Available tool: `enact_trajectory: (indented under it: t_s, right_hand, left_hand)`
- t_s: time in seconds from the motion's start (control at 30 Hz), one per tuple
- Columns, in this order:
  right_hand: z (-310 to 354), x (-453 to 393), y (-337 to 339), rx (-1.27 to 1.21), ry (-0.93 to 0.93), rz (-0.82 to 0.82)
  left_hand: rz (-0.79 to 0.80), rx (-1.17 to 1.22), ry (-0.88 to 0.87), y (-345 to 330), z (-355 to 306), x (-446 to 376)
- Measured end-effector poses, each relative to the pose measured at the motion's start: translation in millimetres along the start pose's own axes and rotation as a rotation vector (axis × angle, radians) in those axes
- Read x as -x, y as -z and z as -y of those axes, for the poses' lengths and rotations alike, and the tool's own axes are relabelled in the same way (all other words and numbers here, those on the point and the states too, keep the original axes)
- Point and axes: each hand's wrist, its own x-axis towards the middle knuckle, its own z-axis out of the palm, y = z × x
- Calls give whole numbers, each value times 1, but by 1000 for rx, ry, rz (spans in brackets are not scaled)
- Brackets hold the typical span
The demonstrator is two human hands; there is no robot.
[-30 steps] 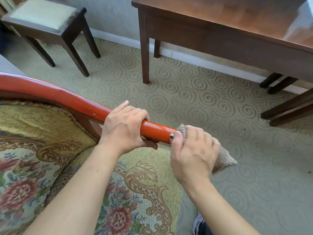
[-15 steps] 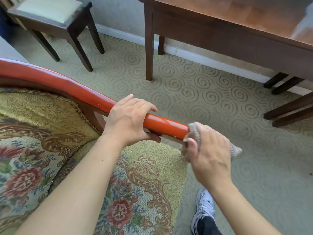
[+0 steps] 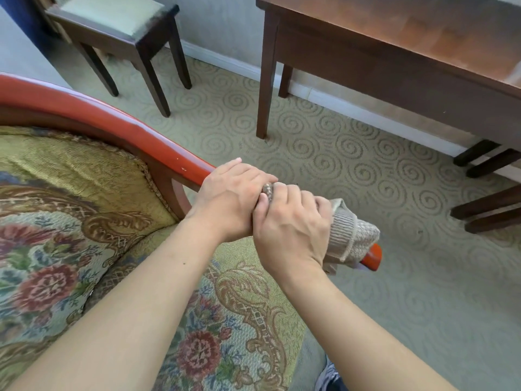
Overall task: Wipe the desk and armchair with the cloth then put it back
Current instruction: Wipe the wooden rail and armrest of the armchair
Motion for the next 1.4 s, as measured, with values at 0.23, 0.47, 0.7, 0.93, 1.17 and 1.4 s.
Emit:
enact_trajectory:
  t_s: [0.23,0.47,0.7,0.93,1.17,1.4]
  right_hand:
    - [-61,17,12,-84,75,-5]
    - [-27,11,-3,11,-21,-121]
    - [65,-20,-25,-54,20,-33]
    - [144,-56,-25,-272,-95,115]
    - [199,-96,-16,-572,-32,249]
    - [129,-70,-20,-177,269,305]
  left_hand:
    - [22,-50,-81,43,25,2]
    - [-131,-170,52,97,111,27]
    - [-228,-347,126,113,151,38]
    - [-280,-355,108,109,154,39]
    - [-460,-326,68,103,157,40]
    - [-285,-325,144,108,154,42]
